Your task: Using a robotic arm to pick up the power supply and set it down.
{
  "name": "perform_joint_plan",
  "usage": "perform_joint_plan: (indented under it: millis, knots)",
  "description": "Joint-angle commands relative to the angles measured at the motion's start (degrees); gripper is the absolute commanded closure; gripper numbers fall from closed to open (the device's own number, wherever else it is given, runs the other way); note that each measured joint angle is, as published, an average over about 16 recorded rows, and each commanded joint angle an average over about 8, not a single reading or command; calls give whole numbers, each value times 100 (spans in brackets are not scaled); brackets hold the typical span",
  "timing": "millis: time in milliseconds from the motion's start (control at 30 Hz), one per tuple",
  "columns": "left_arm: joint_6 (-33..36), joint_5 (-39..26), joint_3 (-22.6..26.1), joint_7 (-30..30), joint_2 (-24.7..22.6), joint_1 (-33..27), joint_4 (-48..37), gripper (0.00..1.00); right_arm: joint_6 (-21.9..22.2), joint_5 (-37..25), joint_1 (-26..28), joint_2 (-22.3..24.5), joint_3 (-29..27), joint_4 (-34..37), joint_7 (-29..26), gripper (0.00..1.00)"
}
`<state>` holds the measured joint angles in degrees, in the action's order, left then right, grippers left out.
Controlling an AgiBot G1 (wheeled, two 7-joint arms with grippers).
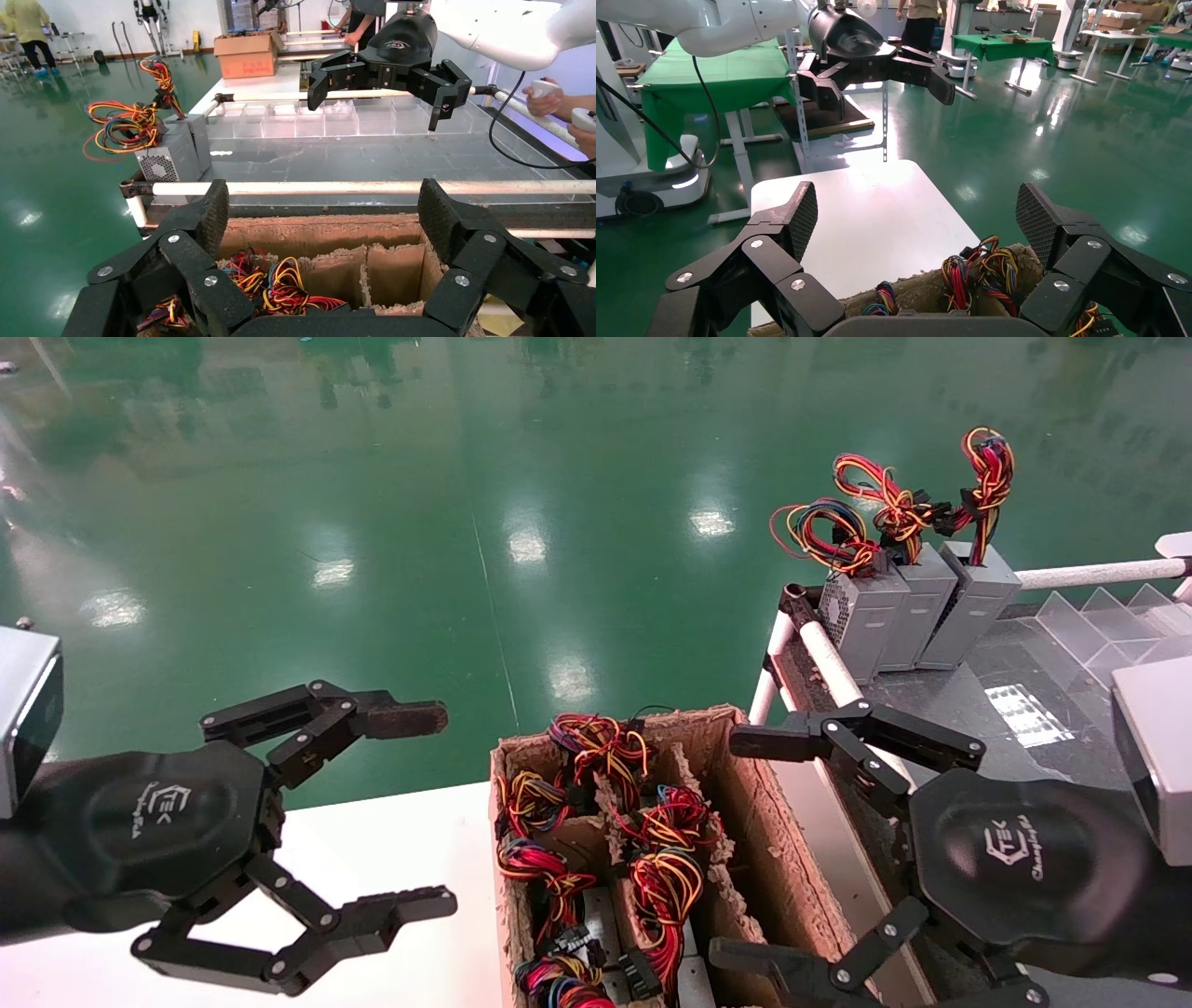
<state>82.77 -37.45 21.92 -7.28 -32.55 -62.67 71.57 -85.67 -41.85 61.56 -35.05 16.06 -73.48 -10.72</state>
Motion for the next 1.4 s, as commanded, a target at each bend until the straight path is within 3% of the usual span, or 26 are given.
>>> perform_joint_plan:
  millis: [33,1400]
  knots:
    - [0,0,0,0,0,0,0,100,0,0,0,0,0,0,0,0]
    - [0,0,0,0,0,0,0,98,0,0,0,0,0,0,0,0]
